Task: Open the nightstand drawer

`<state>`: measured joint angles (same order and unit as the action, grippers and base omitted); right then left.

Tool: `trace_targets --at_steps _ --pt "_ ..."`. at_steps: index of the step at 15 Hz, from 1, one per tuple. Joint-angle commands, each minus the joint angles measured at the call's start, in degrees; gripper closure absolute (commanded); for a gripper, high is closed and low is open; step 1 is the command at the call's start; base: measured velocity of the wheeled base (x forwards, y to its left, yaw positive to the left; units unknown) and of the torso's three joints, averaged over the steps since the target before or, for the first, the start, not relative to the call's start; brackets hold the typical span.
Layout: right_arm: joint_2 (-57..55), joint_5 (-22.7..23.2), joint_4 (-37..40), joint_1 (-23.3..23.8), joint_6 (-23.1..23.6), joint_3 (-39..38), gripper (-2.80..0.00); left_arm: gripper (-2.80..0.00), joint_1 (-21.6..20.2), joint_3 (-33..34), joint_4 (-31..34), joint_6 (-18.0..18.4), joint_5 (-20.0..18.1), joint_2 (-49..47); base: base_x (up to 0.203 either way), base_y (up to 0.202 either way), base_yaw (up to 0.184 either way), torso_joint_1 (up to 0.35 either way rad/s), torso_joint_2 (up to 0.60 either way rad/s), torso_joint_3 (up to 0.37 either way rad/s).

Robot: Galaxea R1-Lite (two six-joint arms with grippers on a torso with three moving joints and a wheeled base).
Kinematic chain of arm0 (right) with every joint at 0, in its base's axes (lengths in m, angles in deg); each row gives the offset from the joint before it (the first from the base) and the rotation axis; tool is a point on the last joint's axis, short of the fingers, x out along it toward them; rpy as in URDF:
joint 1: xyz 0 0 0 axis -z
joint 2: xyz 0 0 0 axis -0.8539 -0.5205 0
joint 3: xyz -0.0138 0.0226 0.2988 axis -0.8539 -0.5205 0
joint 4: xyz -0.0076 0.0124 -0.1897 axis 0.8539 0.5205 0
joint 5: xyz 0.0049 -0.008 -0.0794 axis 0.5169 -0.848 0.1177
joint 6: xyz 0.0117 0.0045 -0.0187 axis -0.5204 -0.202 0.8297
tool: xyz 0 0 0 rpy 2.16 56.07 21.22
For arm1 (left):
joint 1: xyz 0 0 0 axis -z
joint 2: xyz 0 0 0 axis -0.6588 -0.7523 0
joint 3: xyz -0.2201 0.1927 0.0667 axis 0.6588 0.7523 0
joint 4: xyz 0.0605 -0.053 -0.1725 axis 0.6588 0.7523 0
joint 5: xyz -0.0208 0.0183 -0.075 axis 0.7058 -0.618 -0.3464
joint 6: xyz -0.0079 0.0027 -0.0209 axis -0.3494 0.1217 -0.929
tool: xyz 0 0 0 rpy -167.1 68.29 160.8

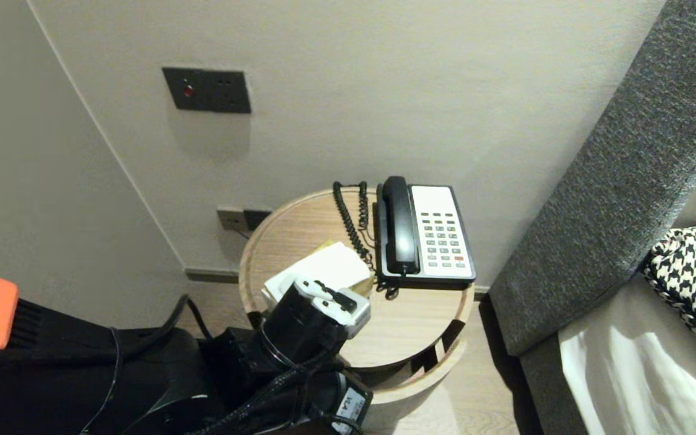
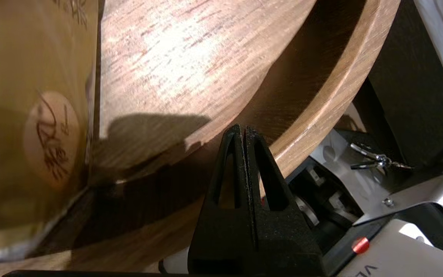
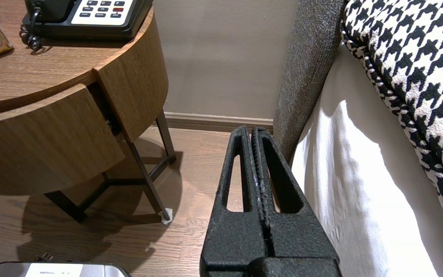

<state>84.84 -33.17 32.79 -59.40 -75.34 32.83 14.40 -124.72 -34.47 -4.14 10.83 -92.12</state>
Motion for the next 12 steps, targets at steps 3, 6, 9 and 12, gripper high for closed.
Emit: trace_targets --at_steps 3,6,9,12 --pt "0.0 0.0 0.0 0.0 0.0 -0.7 0.0 0.0 1.8 1.7 -0.2 -0.4 0.2 2.3 0.0 0.0 0.0 0.0 0.0 0.0" --pt "0.0 0.0 0.0 0.0 0.1 -0.7 0.0 0.0 2.7 4.2 -0.4 -2.0 0.4 3.2 0.0 0.0 0.0 0.0 0.0 0.0" --pt "0.0 0.0 0.0 0.0 0.0 -0.7 0.0 0.0 3.3 8.1 -4.4 -3.7 0.6 3.3 0.0 0.0 0.0 0.0 0.0 0.0" --pt "0.0 0.0 0.0 0.0 0.0 -0.7 0.0 0.0 4.3 10.7 -5.4 -5.4 0.5 4.7 0.0 0.0 0.0 0.0 0.0 0.0"
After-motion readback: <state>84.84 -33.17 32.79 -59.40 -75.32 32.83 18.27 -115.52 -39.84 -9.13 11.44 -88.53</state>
